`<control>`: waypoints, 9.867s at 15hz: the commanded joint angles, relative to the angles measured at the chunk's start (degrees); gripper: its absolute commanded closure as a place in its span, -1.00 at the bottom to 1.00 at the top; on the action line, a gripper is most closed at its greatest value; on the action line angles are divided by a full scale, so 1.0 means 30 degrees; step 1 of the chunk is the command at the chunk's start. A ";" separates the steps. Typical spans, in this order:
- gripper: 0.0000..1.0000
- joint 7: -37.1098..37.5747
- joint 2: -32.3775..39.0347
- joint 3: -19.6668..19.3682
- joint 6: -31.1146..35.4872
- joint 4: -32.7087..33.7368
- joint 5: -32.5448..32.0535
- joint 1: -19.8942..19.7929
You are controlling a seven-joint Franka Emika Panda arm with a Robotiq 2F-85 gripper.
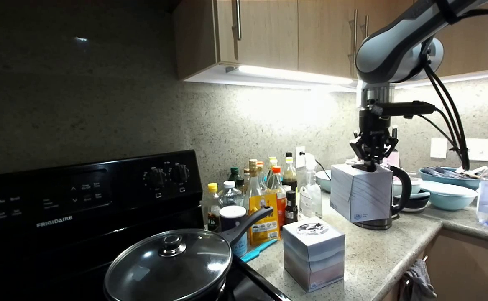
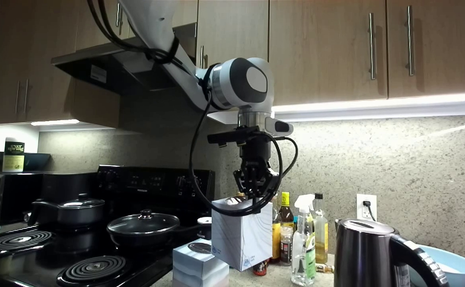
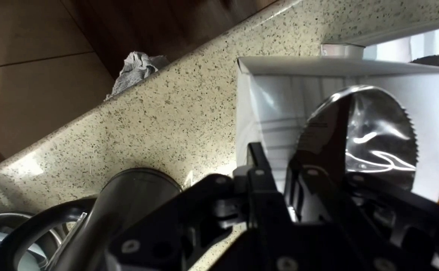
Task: Unstack the tissue boxes then place the box on the left on top of the box on the right.
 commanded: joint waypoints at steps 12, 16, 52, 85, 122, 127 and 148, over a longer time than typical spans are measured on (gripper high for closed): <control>0.91 -0.5006 0.5309 -0.0717 0.1548 0.2445 -0.0147 -0.0229; 0.92 -0.4666 0.6507 -0.0641 0.1955 0.2916 0.0062 -0.0281; -1.00 0.1247 0.2586 0.1365 -0.0667 0.3385 -0.2851 0.1442; -0.18 -0.1268 0.7280 0.2790 -0.0618 0.1583 -0.0129 0.3016; 0.92 -0.2861 0.9245 0.2486 -0.2208 0.4836 0.0767 0.2647; 0.87 -0.2759 0.8690 0.2422 -0.2393 0.4607 0.0415 0.2703; -1.00 -0.3519 0.9602 0.2438 -0.2158 0.5208 0.0103 0.2754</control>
